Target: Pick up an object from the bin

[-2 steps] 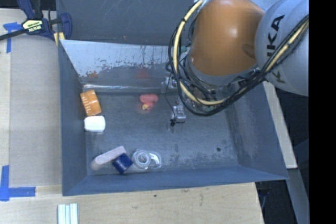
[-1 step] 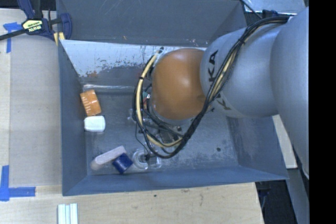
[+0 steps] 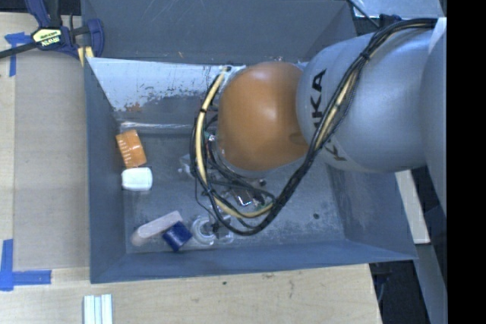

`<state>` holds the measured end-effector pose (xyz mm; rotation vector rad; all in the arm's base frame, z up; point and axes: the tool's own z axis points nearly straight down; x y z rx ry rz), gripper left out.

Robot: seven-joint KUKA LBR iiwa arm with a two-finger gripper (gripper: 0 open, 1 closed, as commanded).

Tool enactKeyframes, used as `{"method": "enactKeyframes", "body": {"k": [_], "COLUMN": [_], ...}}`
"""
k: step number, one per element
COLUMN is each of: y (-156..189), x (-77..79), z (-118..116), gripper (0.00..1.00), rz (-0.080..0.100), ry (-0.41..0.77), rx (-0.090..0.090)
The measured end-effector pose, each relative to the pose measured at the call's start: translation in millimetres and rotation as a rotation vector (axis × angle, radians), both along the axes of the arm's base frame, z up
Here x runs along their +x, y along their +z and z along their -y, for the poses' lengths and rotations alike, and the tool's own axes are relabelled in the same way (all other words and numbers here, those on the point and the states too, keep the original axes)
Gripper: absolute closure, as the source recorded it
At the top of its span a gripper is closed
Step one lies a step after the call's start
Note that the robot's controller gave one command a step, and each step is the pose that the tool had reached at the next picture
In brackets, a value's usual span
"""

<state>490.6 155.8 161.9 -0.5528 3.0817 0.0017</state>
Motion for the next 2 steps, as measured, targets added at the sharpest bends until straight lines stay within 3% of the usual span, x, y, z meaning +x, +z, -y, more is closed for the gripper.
{"method": "enactKeyframes", "body": {"k": [1, 2], "y": [-55.4, -91.9], "x": [6.3, 0.5], "z": [-87.0, -57.5], "gripper": [0.00, 0.00], "rz": [-0.005, 0.002], "ry": [0.104, 0.314], "rx": [0.000, -0.003]}}
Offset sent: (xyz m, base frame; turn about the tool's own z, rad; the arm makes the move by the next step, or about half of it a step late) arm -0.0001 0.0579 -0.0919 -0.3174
